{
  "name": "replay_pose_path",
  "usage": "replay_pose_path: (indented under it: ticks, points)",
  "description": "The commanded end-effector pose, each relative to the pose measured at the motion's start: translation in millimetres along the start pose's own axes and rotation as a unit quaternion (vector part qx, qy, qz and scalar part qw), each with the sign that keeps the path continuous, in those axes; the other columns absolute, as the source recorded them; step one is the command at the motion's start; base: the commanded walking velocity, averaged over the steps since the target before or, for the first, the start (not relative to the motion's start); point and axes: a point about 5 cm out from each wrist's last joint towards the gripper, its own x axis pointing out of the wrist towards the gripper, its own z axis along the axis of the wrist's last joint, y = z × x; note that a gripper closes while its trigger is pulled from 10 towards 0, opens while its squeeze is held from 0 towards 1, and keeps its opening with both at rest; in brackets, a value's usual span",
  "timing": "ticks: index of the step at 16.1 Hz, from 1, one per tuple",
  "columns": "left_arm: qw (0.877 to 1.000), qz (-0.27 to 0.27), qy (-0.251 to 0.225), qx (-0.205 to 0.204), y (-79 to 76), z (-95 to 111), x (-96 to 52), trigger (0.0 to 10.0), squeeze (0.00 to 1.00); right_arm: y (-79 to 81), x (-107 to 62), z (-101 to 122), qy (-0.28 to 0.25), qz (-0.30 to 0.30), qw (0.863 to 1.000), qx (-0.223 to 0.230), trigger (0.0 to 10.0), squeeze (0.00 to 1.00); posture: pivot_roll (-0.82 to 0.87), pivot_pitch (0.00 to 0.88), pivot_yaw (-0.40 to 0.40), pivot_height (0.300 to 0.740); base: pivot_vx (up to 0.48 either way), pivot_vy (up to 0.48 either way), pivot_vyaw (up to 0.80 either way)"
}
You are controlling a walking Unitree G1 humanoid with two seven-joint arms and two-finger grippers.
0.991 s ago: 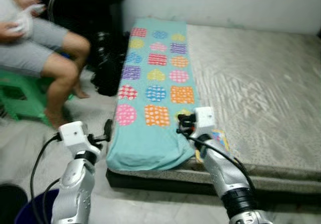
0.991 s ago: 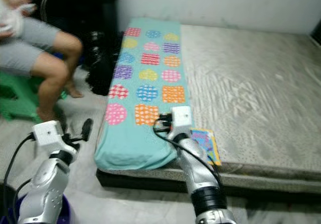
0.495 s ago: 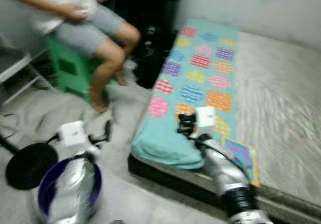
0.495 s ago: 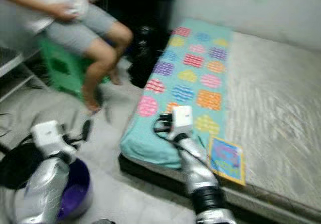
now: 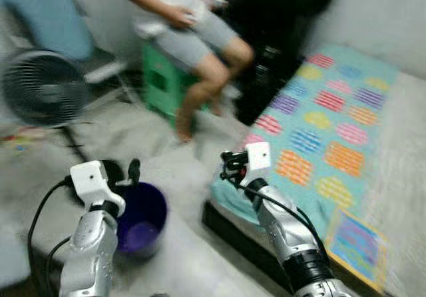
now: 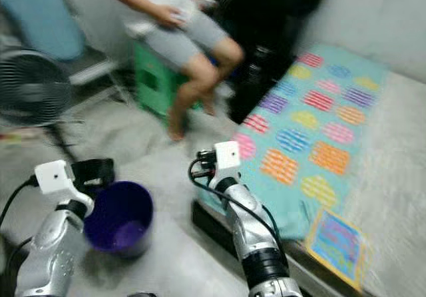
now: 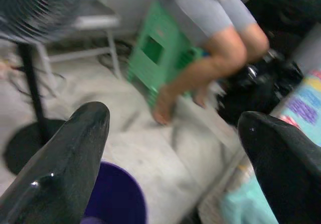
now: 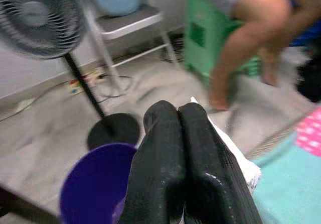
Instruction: Clean up the room
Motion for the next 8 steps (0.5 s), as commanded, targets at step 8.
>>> replay_pose_path:
  ticks: [8]
  points:
    - [1.000,0.029,-0.011,0.001,3.4,-1,-8.5,10.0,0.00,9.1,4.5,-1,0.010,0.041,0.999,-0.026,10.0,0.00,-0.01,0.032,-0.135,0.740,0.000,0.000,0.00]
